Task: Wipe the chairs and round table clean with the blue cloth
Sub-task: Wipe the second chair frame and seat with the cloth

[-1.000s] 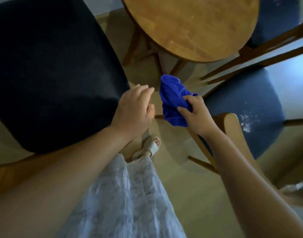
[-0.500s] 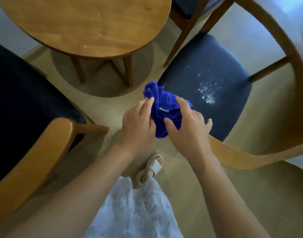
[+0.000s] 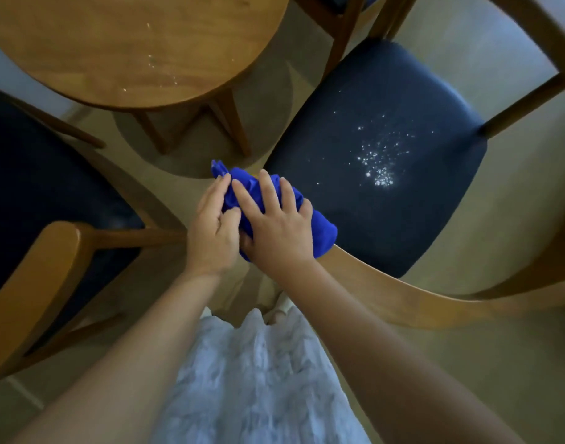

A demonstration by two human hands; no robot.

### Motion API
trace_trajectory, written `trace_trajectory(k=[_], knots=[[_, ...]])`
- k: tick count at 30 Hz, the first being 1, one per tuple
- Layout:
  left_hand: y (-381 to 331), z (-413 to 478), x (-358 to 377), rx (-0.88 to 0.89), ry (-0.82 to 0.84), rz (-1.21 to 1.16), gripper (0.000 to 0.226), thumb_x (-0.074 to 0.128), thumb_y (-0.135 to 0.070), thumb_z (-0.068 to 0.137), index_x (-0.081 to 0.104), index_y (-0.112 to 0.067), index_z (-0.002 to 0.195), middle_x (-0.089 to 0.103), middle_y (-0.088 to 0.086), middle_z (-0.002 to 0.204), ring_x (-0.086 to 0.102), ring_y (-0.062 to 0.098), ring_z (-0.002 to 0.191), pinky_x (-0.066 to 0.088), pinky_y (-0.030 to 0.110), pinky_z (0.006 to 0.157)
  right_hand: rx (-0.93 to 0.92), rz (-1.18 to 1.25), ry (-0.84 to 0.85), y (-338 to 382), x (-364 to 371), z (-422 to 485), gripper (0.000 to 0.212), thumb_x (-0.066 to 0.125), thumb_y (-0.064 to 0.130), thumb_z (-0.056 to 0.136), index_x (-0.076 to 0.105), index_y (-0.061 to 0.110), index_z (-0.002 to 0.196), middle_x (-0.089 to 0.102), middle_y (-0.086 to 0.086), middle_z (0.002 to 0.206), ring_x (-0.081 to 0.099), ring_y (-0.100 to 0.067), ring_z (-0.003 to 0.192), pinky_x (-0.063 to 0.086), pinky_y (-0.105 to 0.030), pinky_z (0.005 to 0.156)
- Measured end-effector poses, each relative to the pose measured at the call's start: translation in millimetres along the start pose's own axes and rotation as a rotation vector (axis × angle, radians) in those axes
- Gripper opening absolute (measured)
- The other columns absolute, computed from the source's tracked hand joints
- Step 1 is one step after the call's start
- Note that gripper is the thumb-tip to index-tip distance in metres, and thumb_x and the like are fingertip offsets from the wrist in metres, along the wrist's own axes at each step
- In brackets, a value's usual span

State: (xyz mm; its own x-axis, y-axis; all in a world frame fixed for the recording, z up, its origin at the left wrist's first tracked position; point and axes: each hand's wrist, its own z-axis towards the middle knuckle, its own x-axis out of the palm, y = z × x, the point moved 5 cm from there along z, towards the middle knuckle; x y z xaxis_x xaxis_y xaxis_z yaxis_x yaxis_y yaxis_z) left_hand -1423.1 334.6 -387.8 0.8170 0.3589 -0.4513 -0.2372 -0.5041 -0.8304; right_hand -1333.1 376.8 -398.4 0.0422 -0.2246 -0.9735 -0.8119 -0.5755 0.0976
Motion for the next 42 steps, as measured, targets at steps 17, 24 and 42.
trace_trajectory(k=[17, 24, 42], knots=[[3, -34, 61, 0.571, 0.147, 0.788, 0.049, 0.02, -0.034, 0.099, 0.037, -0.01, 0.139, 0.035, 0.012, 0.147, 0.021, 0.022, 0.138, 0.0, 0.037, 0.114, 0.105, 0.029, -0.144, -55, 11, -60, 0.059, 0.037, 0.053, 0.077, 0.047, 0.025, 0.128, 0.061, -0.01, 0.123, 0.062, -0.03, 0.1, 0.047, -0.045, 0.074], [4, 25, 10, 0.339, 0.107, 0.74, 0.055, 0.017, -0.033, 0.097, 0.02, -0.011, 0.148, 0.019, 0.007, 0.155, 0.011, 0.021, 0.144, 0.003, 0.043, 0.115, 0.074, 0.072, -0.042, -5, -2, 5, 0.067, 0.052, 0.047, 0.083, 0.032, 0.028, 0.143, 0.04, -0.009, 0.143, 0.046, -0.031, 0.12, 0.039, -0.051, 0.092], [-11, -73, 117, 0.765, 0.226, 0.88, 0.059, 0.027, -0.029, 0.093, 0.028, 0.007, 0.14, 0.032, 0.025, 0.146, 0.029, 0.037, 0.137, 0.019, 0.046, 0.112, 0.167, 0.005, -0.28, -99, 19, -113, 0.053, 0.043, 0.047, 0.079, 0.059, 0.022, 0.124, 0.059, -0.013, 0.126, 0.058, -0.035, 0.108, 0.036, -0.045, 0.086]])
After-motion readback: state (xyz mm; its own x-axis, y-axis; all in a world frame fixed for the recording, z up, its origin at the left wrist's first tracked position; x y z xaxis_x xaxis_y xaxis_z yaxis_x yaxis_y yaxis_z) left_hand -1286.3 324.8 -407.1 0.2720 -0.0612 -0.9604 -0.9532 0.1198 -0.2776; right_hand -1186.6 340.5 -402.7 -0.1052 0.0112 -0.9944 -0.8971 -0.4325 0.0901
